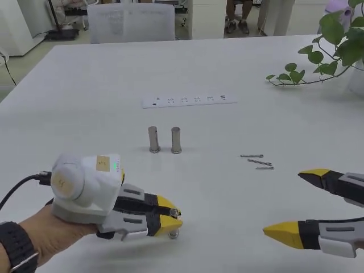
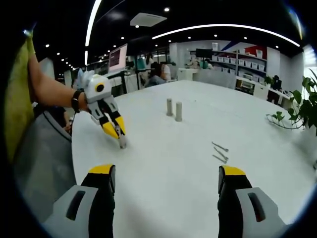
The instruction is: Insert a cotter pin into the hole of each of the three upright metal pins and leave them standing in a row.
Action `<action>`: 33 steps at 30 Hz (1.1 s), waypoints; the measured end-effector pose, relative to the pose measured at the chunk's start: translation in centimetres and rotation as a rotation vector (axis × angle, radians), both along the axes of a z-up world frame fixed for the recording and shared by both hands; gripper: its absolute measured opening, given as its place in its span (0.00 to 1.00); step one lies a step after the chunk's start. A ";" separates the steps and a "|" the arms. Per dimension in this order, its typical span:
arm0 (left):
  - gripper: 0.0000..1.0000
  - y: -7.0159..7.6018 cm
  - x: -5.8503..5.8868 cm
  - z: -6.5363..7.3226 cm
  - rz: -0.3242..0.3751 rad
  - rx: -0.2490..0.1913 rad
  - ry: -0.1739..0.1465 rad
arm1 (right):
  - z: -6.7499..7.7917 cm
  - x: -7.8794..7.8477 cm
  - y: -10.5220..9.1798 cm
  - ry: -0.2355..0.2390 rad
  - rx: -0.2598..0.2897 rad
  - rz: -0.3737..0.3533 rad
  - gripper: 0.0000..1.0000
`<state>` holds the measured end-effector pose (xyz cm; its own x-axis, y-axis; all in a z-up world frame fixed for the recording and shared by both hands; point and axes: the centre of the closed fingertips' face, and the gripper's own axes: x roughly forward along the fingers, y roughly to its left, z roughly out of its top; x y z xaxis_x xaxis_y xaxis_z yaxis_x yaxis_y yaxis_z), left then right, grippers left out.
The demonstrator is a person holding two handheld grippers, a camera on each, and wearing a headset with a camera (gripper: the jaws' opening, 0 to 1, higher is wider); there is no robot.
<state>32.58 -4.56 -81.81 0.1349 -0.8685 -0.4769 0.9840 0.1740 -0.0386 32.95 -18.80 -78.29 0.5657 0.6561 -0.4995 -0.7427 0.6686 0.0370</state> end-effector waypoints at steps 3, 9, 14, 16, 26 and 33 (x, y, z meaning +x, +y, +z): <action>0.07 0.0 -0.1 -0.2 -0.005 0.004 -0.002 | 0.0 0.0 0.0 0.001 0.000 0.001 0.87; 0.07 0.1 -0.3 -0.2 -0.009 -0.005 -0.007 | -0.1 -0.1 0.1 0.002 0.000 0.001 0.87; 0.07 0.3 -0.1 -0.2 0.008 -0.008 -0.026 | -0.1 -0.2 0.2 0.004 -0.001 0.004 0.87; 0.07 0.2 -0.2 -0.2 0.013 -0.005 -0.038 | -0.1 -0.2 0.3 0.004 0.000 0.004 0.86; 0.07 0.3 0.3 -0.2 0.048 0.005 -0.062 | -0.2 -0.4 0.3 0.006 0.000 0.010 0.86; 0.07 0.2 0.3 -0.2 0.060 0.000 -0.059 | -0.2 -0.4 0.2 0.008 0.000 0.010 0.86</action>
